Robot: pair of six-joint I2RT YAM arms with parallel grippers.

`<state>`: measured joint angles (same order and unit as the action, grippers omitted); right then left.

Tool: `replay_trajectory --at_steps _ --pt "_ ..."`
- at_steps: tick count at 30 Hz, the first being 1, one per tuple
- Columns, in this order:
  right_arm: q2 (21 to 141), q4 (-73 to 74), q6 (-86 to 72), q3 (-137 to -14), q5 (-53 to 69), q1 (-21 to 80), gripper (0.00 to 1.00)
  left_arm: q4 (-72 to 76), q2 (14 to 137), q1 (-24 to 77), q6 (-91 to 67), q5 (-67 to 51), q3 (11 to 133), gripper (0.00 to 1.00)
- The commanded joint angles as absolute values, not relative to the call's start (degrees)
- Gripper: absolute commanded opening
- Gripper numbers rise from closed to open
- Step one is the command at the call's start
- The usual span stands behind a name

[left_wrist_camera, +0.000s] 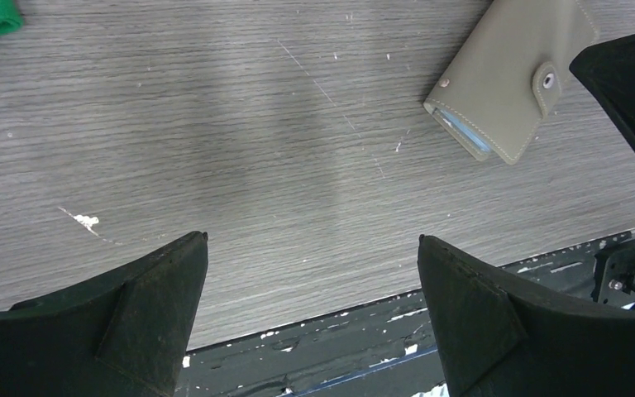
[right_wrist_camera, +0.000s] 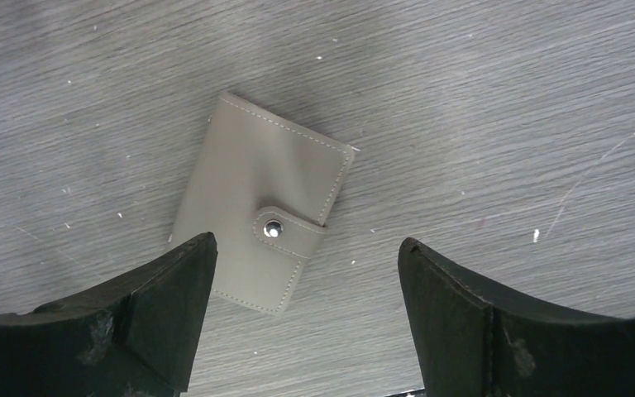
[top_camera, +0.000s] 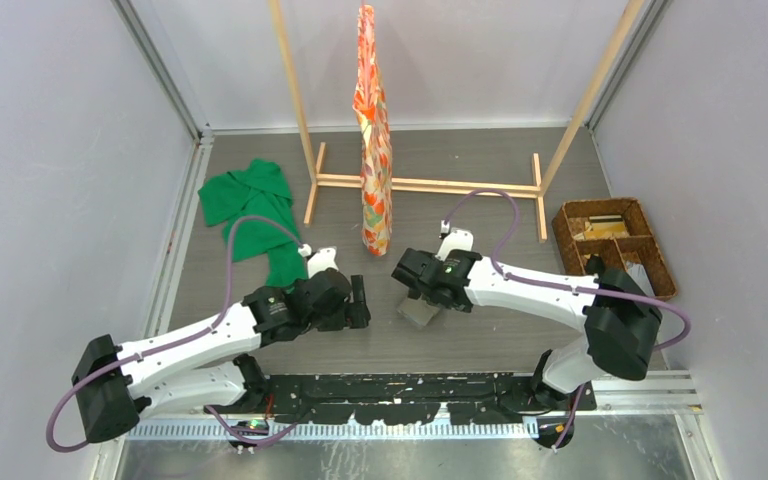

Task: Take the credit cards out of the card holder
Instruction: Open the card holder at the center of the board.

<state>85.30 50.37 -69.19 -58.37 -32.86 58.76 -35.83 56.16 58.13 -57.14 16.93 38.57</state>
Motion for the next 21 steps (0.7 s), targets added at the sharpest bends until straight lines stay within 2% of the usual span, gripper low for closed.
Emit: replay_trajectory --at_steps 1,6,12,16,18,21 --pt "87.1 46.96 -71.28 -59.36 -32.49 58.93 0.84 -35.29 57.57 58.24 -58.11 17.78 40.61 1.0" --pt "89.1 44.14 -71.33 -57.89 -31.29 58.93 0.77 -33.66 59.43 58.27 -56.82 14.89 41.22 1.0" --pt "88.47 43.86 -72.5 -56.08 -32.98 58.92 0.51 -31.83 61.28 58.26 -56.0 13.1 41.6 1.0" --pt "88.86 43.72 -72.91 -54.95 -32.75 58.92 0.41 -30.97 61.15 58.26 -55.48 12.91 41.44 1.0" --pt "88.99 43.04 -73.3 -54.09 -32.53 58.95 0.4 -31.39 61.45 58.25 -55.08 13.01 41.76 1.0" --pt "88.46 42.48 -73.54 -53.45 -32.42 58.91 0.47 -31.93 61.7 58.27 -54.85 12.81 42.17 1.0"
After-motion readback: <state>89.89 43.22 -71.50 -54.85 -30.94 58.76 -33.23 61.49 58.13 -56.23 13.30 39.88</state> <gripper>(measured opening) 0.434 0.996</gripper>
